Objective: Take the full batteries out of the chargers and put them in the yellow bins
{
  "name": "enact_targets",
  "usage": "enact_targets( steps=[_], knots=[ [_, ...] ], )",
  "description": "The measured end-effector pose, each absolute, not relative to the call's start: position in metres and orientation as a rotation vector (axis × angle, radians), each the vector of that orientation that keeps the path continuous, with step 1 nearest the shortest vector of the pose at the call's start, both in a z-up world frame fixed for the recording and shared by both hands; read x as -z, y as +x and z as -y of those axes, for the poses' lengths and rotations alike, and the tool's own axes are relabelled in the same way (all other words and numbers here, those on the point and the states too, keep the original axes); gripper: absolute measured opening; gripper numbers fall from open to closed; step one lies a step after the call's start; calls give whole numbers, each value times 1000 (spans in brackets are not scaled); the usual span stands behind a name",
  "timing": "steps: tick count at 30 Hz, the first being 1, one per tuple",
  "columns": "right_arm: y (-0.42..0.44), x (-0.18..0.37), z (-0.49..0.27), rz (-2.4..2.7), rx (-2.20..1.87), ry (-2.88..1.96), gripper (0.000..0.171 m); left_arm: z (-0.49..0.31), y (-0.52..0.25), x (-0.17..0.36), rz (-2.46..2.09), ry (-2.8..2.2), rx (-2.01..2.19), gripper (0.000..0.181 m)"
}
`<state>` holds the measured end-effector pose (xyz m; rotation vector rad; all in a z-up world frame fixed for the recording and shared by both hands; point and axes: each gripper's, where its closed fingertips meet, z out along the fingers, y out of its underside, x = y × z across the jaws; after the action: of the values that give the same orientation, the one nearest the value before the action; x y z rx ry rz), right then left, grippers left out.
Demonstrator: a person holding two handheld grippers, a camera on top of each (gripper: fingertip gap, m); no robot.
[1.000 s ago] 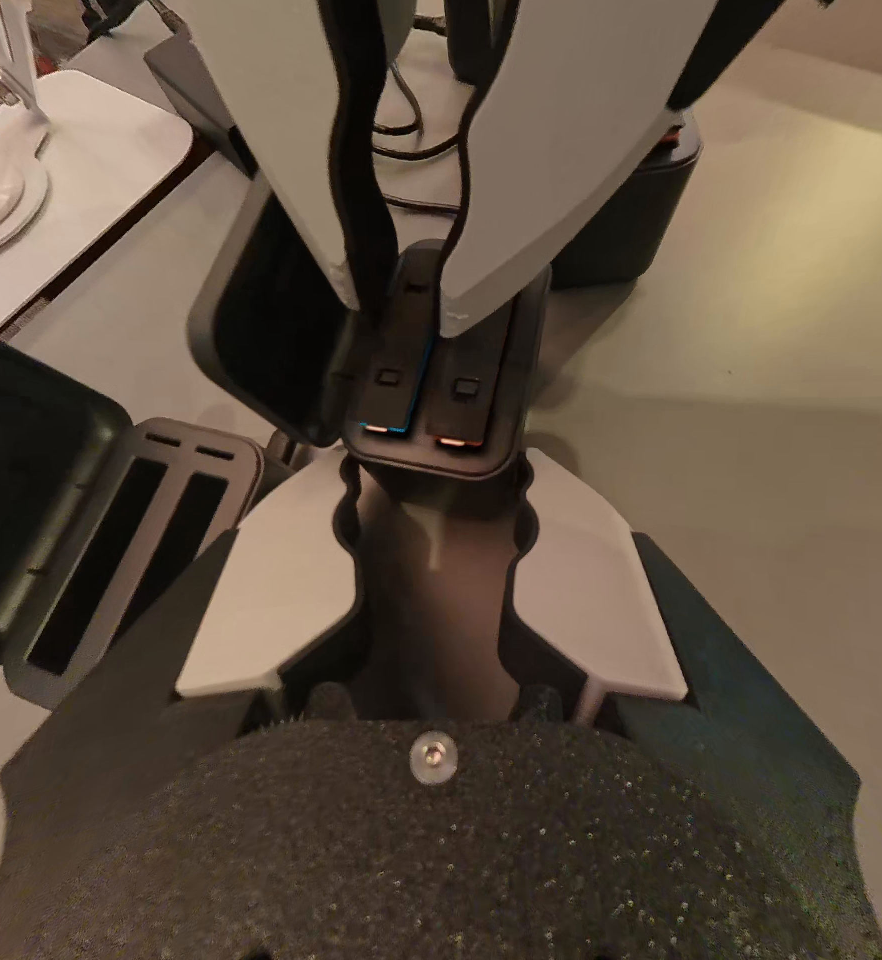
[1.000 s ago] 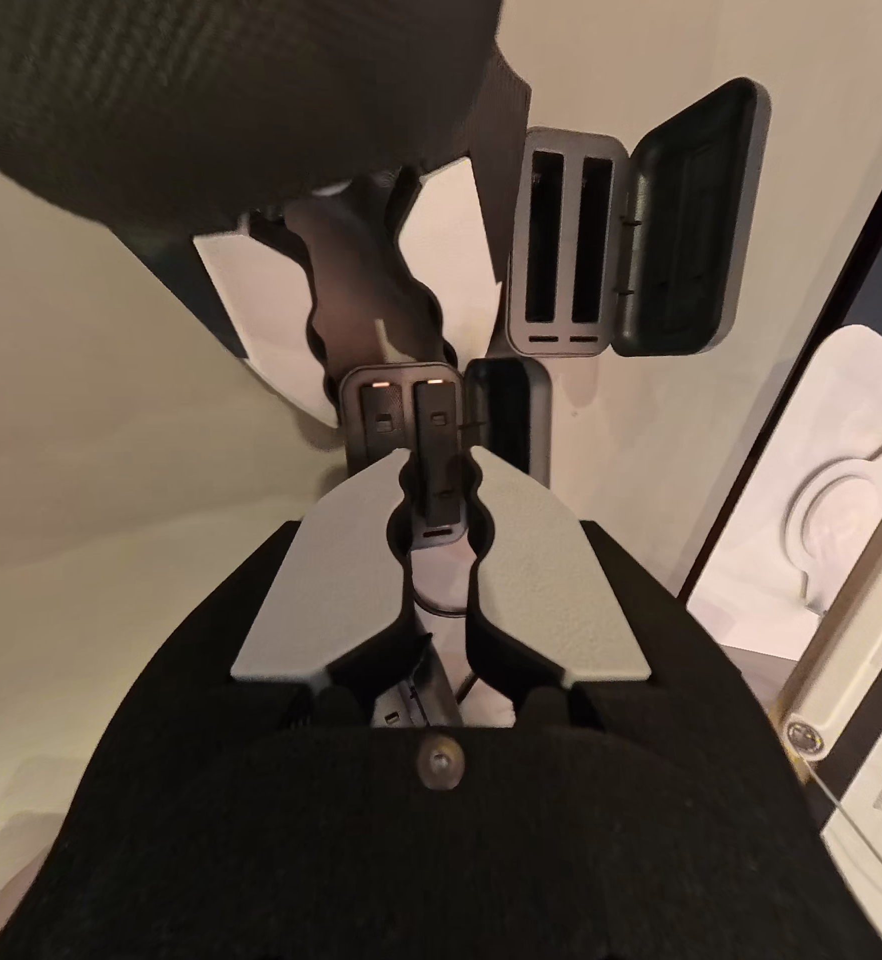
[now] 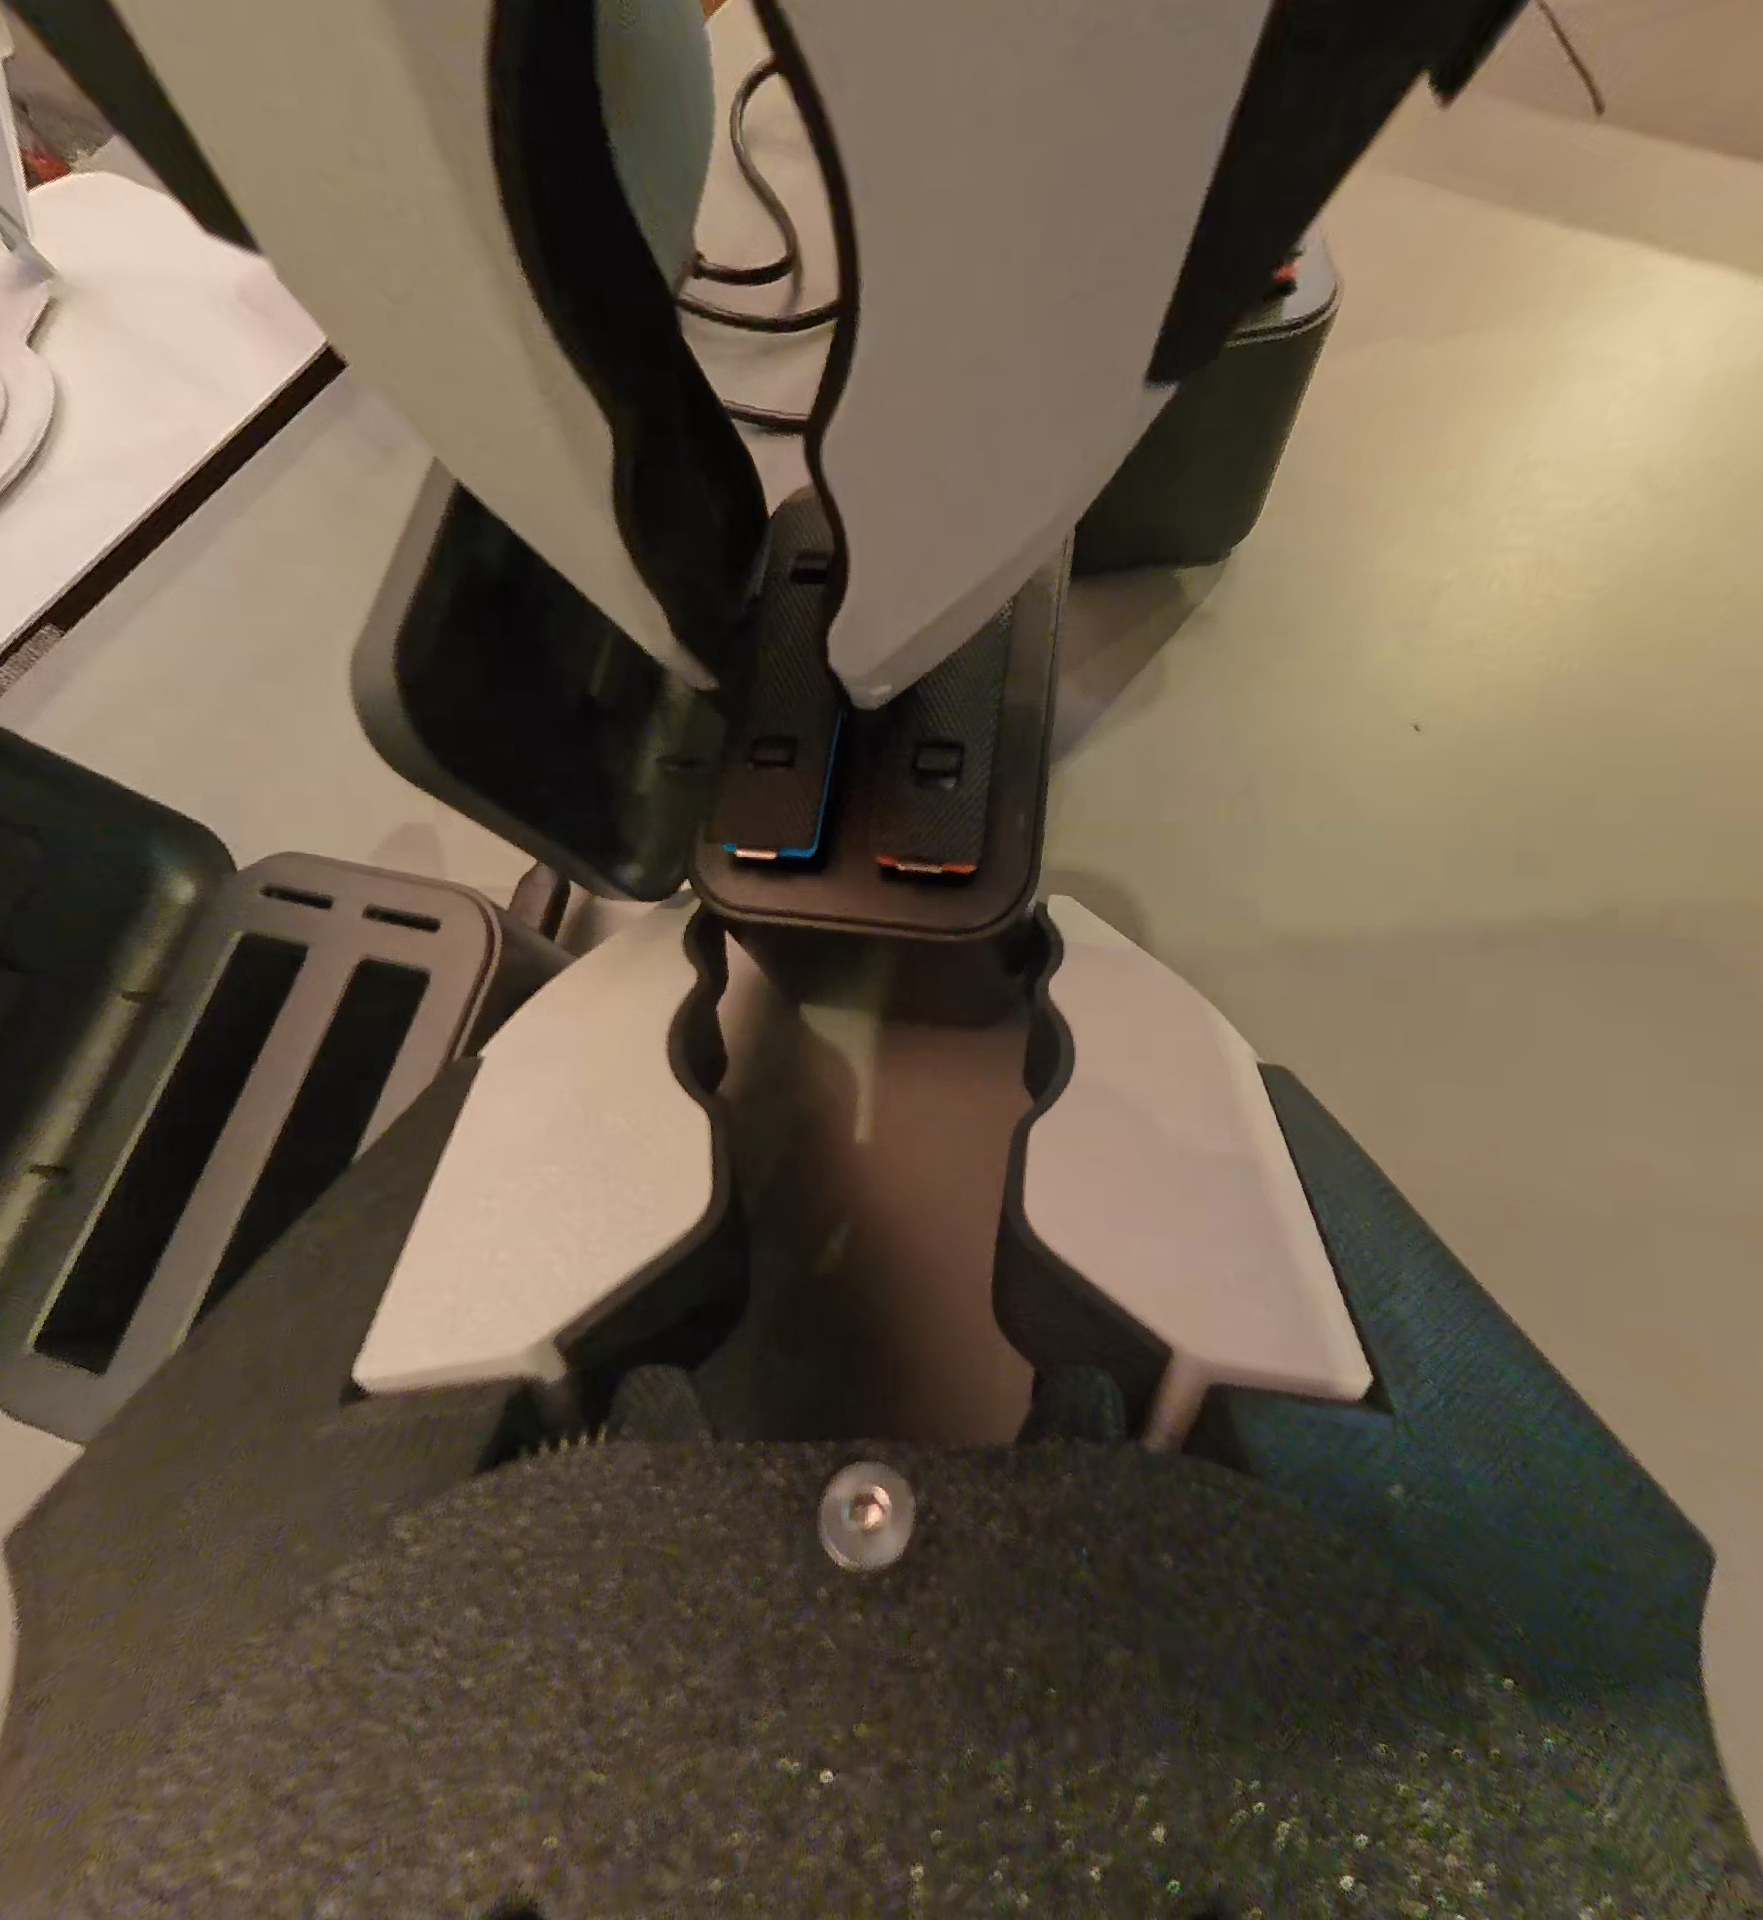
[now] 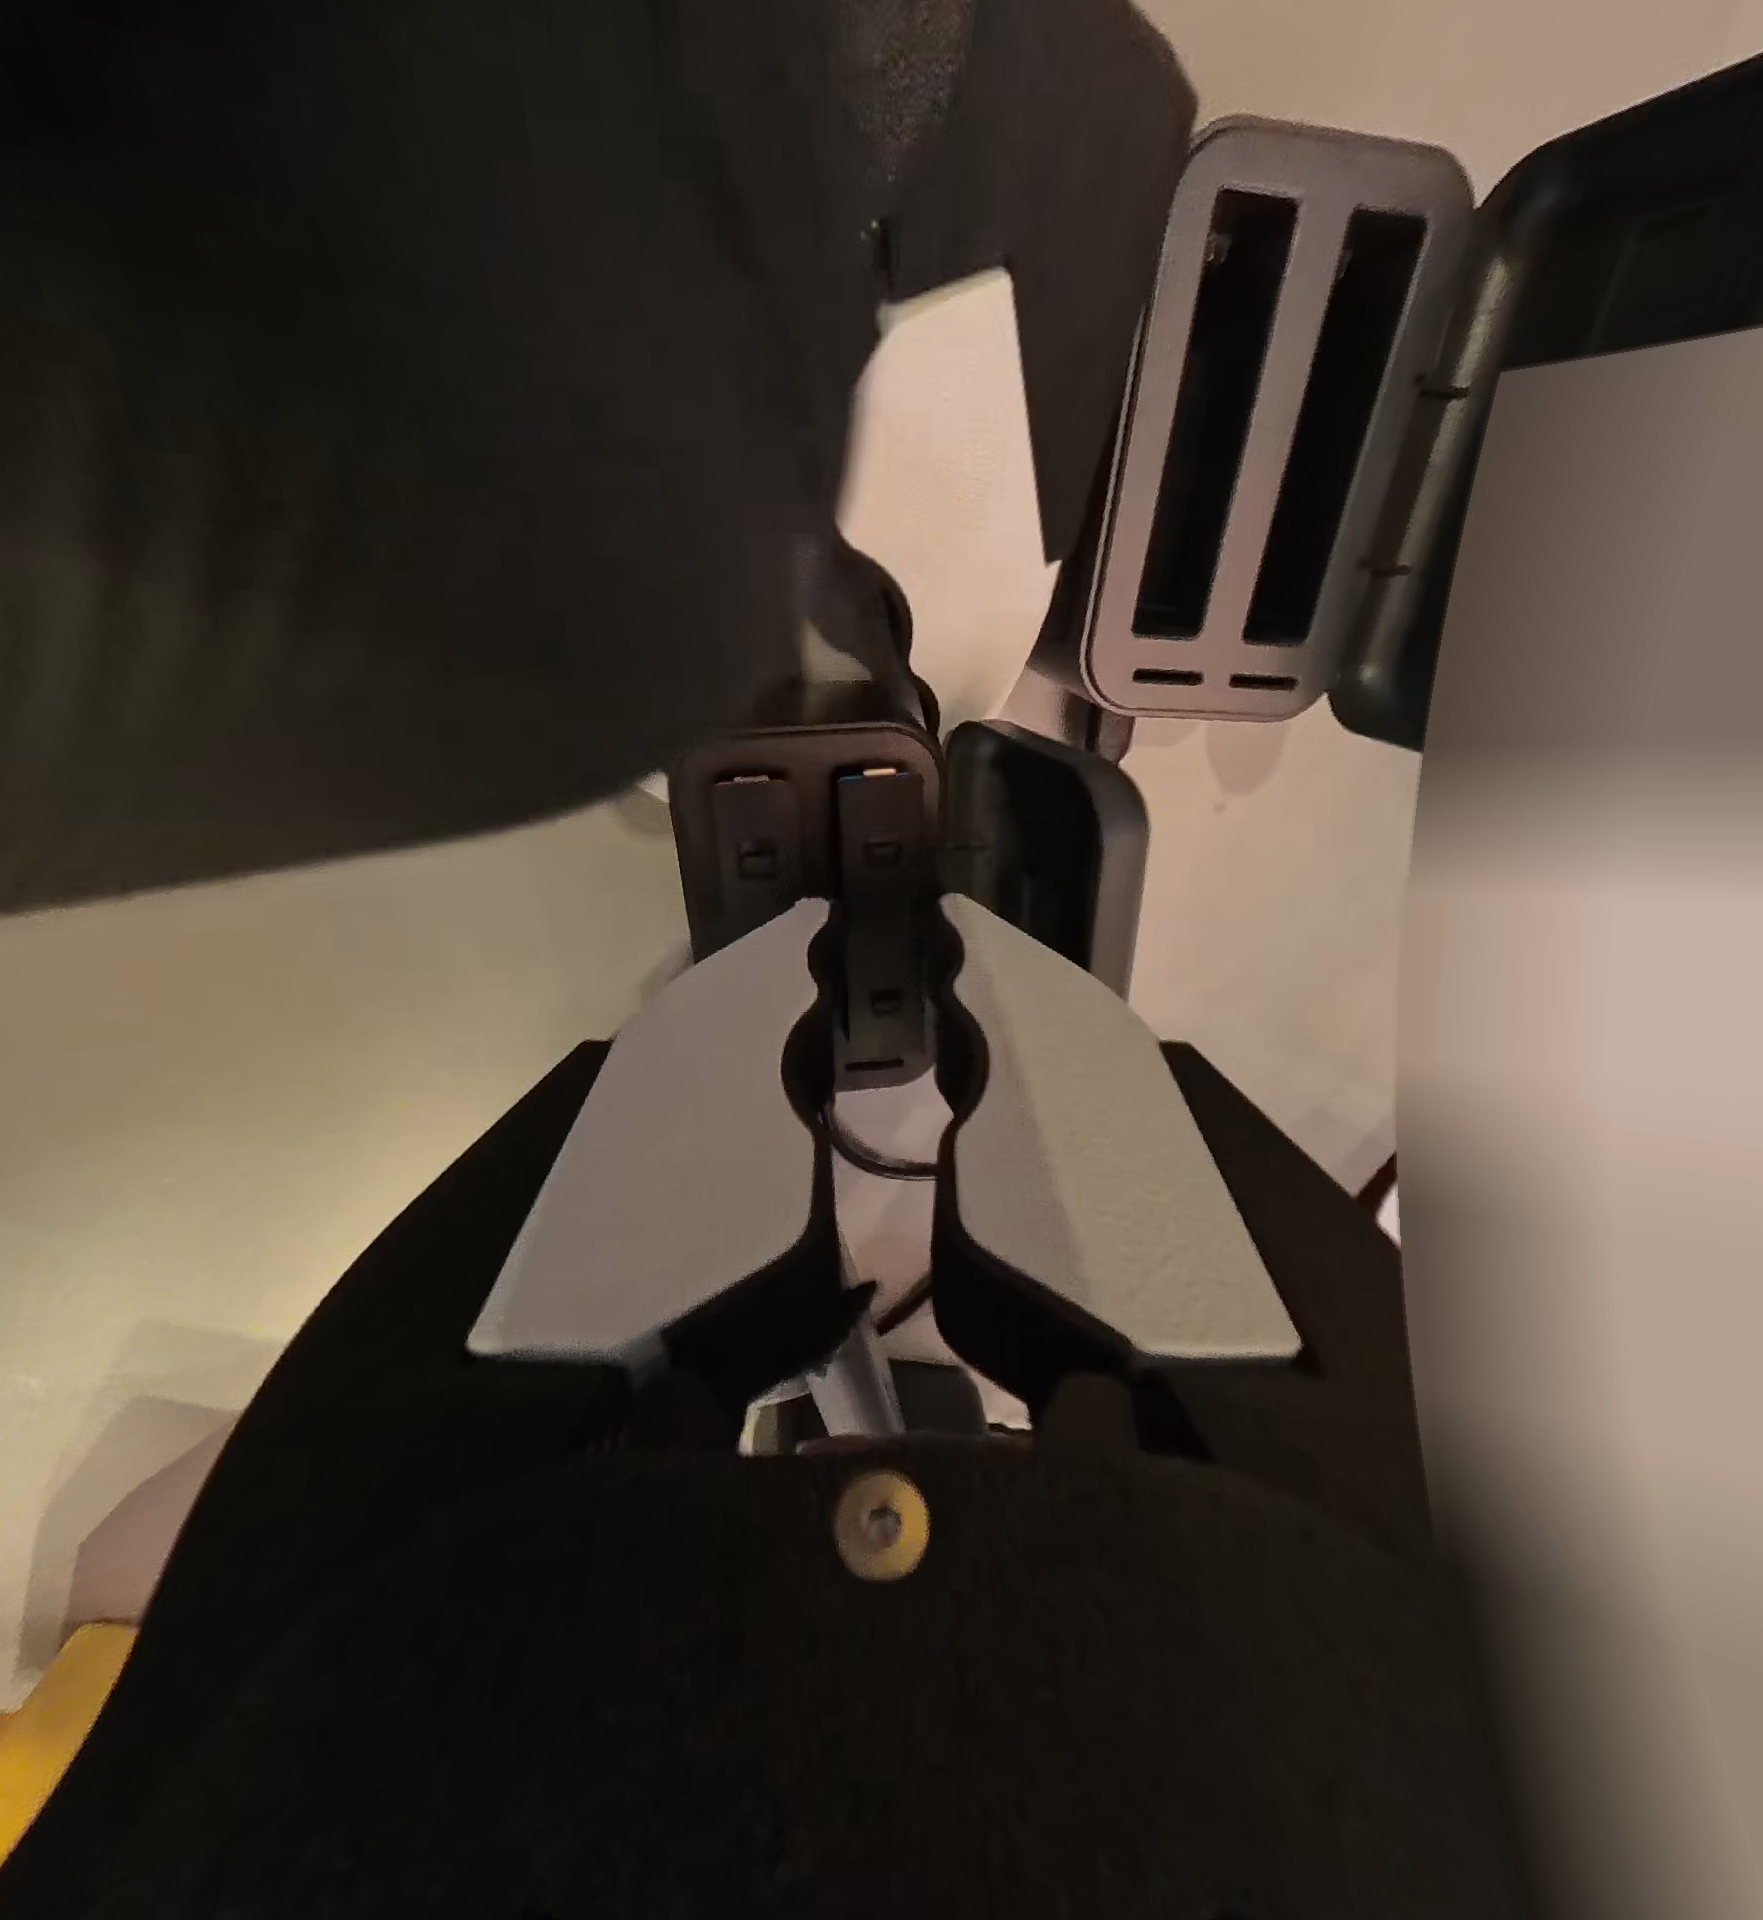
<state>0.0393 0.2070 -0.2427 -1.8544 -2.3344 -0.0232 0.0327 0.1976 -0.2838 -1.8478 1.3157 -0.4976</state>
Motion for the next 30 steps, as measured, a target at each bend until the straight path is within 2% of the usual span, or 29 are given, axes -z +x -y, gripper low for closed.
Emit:
enact_targets(
  steps=[16,17,24,26,30],
  knots=[
    [39,243,-206,2387,-102,-1818,12,-197,32,284,-1315,-1860,527,55],
    [38,240,-203,2392,-144,-1809,0,-198,32,284,-1304,-1868,532,55],
    [42,219,-212,2333,-75,-1794,0,-197,31,285,-1312,-1868,527,55],
    [44,225,-209,2322,-55,-1818,12,-197,31,285,-1311,-1867,524,55],
    [38,227,-208,2110,-84,-1952,20,-196,29,285,-1282,-1886,509,55]
  ],
)
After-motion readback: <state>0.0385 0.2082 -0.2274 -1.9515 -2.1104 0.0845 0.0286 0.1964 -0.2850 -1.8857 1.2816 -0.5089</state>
